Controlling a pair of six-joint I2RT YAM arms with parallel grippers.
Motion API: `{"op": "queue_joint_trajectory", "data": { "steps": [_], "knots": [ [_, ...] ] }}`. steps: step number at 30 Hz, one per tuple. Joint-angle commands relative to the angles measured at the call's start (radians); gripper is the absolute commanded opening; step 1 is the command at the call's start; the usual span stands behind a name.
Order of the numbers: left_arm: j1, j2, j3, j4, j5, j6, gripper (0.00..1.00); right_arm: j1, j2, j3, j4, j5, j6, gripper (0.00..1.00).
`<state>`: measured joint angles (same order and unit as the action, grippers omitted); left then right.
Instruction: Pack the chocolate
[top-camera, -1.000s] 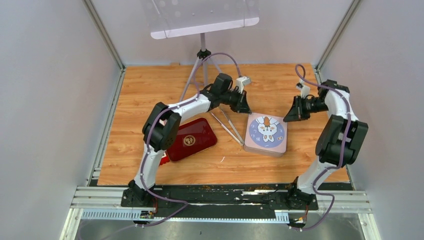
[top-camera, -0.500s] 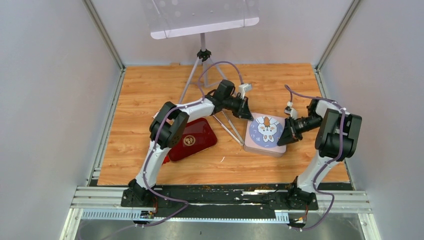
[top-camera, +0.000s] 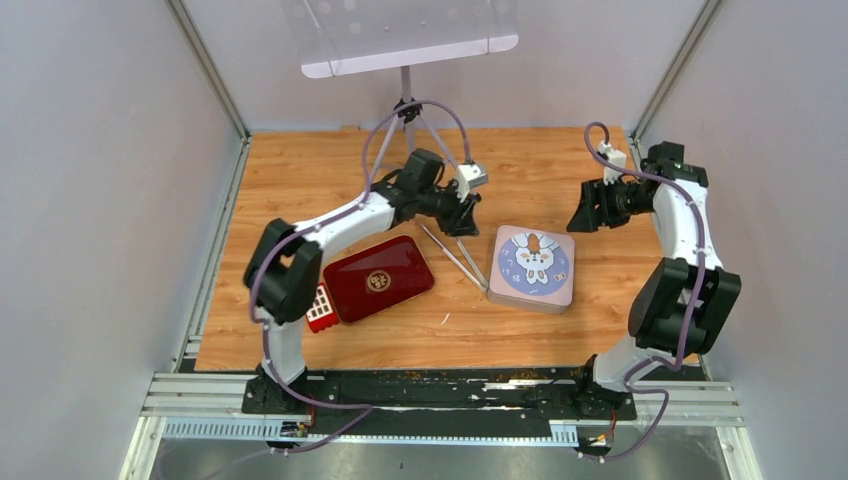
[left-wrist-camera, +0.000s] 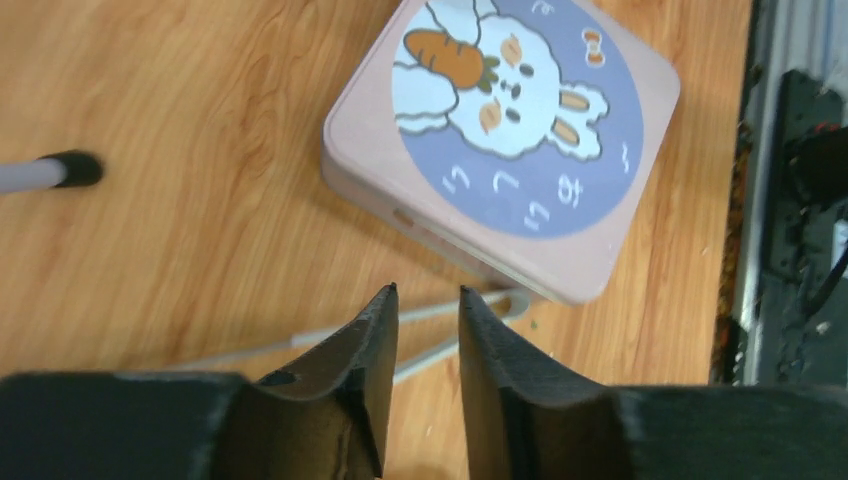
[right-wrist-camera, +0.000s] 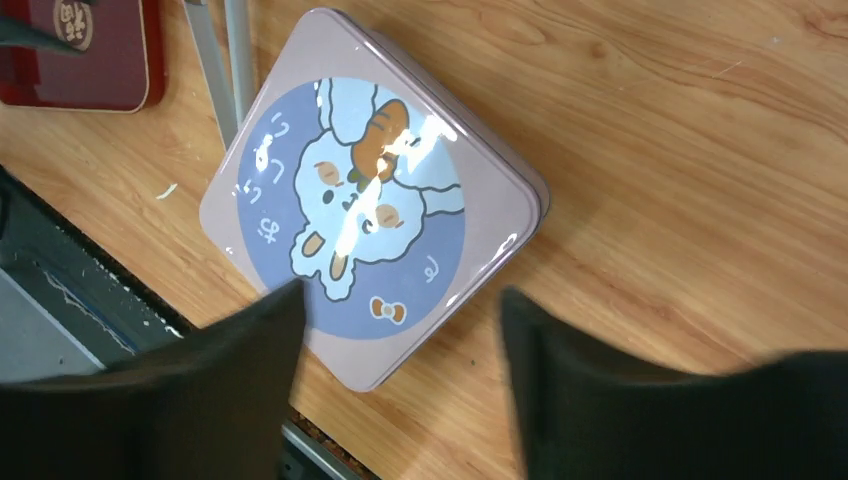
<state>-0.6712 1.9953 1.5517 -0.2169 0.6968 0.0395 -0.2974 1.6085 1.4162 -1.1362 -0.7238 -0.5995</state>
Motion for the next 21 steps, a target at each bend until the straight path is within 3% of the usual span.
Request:
{"op": "queue_joint_trajectory", "data": {
  "steps": [1,2,3,4,5,10,15,17,21],
  "knots": [
    [0.008,-0.248,-0.200,-0.020,-0.126,0.281,0.42,0.039,0.088,0.075,0.044,0.087,-0.001,0.81],
    [0.007,-0.294,-0.252,-0.006,-0.159,0.301,0.47,0.043,0.095,0.099,0.042,0.083,0.000,0.99],
    [0.008,-0.339,-0.295,-0.001,-0.186,0.316,0.52,0.049,0.097,0.121,0.047,0.083,0.003,1.00],
    [0.008,-0.379,-0.332,-0.002,-0.212,0.324,0.90,0.061,0.096,0.147,0.054,0.094,0.003,1.00],
    [0.008,-0.420,-0.359,-0.008,-0.241,0.327,0.99,0.072,0.096,0.170,0.058,0.105,-0.001,1.00],
    [0.008,-0.643,-0.520,-0.039,-0.361,0.274,1.00,0.112,0.050,0.144,0.222,0.199,0.013,1.00],
    [0.026,-0.783,-0.607,-0.050,-0.613,0.114,1.00,0.202,0.075,0.192,0.244,0.297,0.033,1.00],
    [0.060,-0.804,-0.626,-0.067,-0.684,0.041,1.00,0.238,0.095,0.210,0.257,0.393,0.089,1.00],
    [0.203,-0.851,-0.698,-0.064,-0.672,0.004,1.00,0.257,0.090,0.174,0.303,0.460,0.136,1.00]
  ]
}}
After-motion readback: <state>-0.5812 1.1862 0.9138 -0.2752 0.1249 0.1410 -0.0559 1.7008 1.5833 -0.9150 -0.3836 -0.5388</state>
